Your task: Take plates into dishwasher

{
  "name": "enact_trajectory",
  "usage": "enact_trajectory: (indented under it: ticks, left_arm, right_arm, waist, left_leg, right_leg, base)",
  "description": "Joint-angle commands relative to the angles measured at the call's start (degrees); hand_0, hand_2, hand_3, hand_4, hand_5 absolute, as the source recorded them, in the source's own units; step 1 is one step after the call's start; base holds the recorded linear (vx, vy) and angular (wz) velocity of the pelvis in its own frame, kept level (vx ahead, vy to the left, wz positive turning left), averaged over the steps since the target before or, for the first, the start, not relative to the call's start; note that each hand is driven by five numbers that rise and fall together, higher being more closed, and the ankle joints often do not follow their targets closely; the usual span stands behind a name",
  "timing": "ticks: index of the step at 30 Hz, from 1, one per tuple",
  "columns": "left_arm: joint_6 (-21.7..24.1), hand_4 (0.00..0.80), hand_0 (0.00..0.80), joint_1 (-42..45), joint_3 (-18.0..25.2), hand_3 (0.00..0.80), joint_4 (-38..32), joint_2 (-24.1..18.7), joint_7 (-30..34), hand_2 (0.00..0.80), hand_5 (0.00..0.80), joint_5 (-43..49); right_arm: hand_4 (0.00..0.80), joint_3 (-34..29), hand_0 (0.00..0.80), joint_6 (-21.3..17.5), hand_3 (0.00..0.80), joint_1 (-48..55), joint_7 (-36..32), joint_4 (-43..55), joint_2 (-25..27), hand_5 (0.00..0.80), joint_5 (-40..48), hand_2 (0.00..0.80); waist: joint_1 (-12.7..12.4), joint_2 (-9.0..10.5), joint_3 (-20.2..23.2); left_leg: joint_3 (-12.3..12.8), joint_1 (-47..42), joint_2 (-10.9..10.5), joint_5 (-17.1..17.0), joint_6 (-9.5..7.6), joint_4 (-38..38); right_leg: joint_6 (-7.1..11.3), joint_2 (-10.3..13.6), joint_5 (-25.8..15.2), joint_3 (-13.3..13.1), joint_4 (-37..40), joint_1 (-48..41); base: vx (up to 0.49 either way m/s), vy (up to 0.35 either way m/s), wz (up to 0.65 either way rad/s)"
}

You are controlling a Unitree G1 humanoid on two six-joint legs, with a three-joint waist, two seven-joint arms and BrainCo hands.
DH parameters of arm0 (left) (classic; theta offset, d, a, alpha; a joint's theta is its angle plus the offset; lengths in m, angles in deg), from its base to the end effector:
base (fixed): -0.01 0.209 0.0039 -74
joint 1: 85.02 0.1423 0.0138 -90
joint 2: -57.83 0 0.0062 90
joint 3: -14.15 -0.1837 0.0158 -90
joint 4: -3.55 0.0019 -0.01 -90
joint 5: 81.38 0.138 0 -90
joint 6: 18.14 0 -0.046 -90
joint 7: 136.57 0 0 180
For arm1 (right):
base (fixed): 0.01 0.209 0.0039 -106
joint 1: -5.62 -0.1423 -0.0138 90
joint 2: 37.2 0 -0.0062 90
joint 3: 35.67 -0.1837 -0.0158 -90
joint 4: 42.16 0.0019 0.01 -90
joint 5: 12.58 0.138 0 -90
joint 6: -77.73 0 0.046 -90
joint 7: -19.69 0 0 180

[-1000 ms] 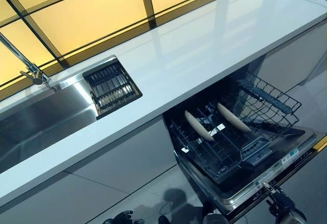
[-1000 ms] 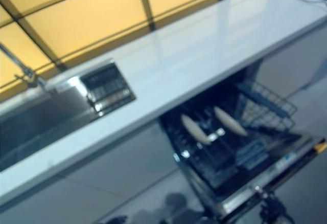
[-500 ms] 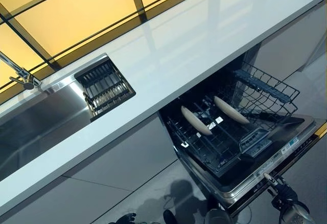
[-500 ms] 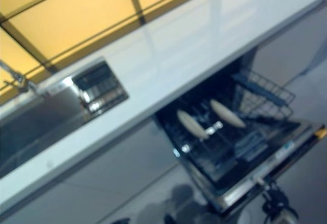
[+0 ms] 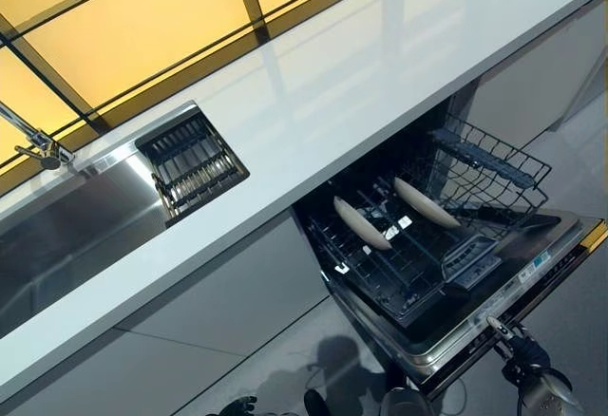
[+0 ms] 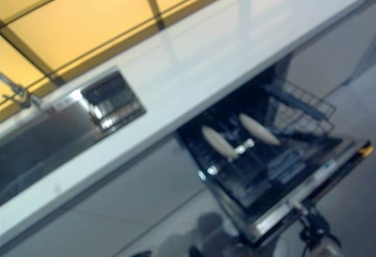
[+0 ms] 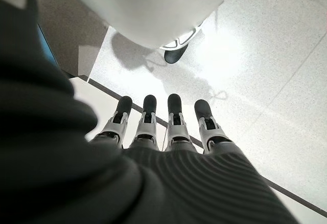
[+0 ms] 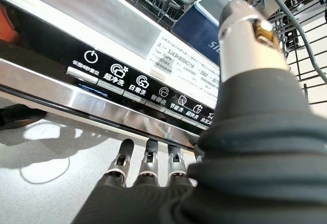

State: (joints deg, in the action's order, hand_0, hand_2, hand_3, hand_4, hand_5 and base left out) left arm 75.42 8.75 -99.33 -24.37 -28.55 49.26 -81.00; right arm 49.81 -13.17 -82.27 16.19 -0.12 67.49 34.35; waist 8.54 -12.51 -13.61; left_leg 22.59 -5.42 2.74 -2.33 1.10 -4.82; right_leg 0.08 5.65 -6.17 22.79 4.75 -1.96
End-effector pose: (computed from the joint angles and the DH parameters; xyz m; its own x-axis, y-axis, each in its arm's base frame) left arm 0.0685 0.1874 -0.1178 0.3799 -0.1040 -0.9192 0.4404 0.8942 0.0808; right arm 0.1233 -0.3250 -0.0407 0.6843 -0.3885 -0.6171 0.5649 0.8176 0.1117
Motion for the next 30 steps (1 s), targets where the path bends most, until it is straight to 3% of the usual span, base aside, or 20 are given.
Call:
enact_trajectory:
  ticks: [1, 14, 30]
  left_arm:
    - [-0.30, 0.000, 0.000, -1.66, -1.74, 0.000, -2.13, -1.15, 0.13, 0.000, 0.000, 0.00]
    - [-1.30, 0.000, 0.000, -1.85, -0.69, 0.000, -1.99, -2.49, 1.10, 0.000, 0.000, 1.34]
    - [-3.09, 0.000, 0.000, -2.07, 1.06, 0.000, -1.96, -5.20, 0.78, 0.000, 0.000, 3.45]
  right_arm:
    - [0.000, 13.87, 0.000, -1.76, 0.000, -22.69, -12.01, 15.86, -9.18, 0.000, -0.39, 0.000]
    - [0.000, 17.00, 0.000, -1.31, 0.000, -23.70, -17.24, 21.35, -10.80, 0.000, -0.08, 0.000]
    - [0.000, 21.28, 0.000, -1.43, 0.000, -25.63, -18.47, 23.69, -13.68, 0.000, -0.97, 0.000]
  waist:
    - [-7.09, 0.15, 0.21]
    - [-7.85, 2.41, 0.53]
    - [-10.62, 8.30, 1.93]
  left_leg:
    - [-1.05, 6.93, 0.72, -0.58, 2.71, 8.80]
    - [-2.04, 7.00, 1.43, -0.33, 2.83, 10.59]
    - [-3.19, 6.18, 2.37, 2.10, 2.19, 11.32]
  right_leg:
    - [-2.89, 3.54, 15.89, 2.52, -12.47, -3.01]
    - [-2.83, 3.13, 16.16, 2.20, -13.06, -3.60]
    - [-2.13, 1.78, 15.01, 2.84, -11.06, -5.76]
  base:
    - [0.040, -0.020, -0.03]
    - [0.046, -0.015, -0.05]
    - [0.038, -0.013, 0.01]
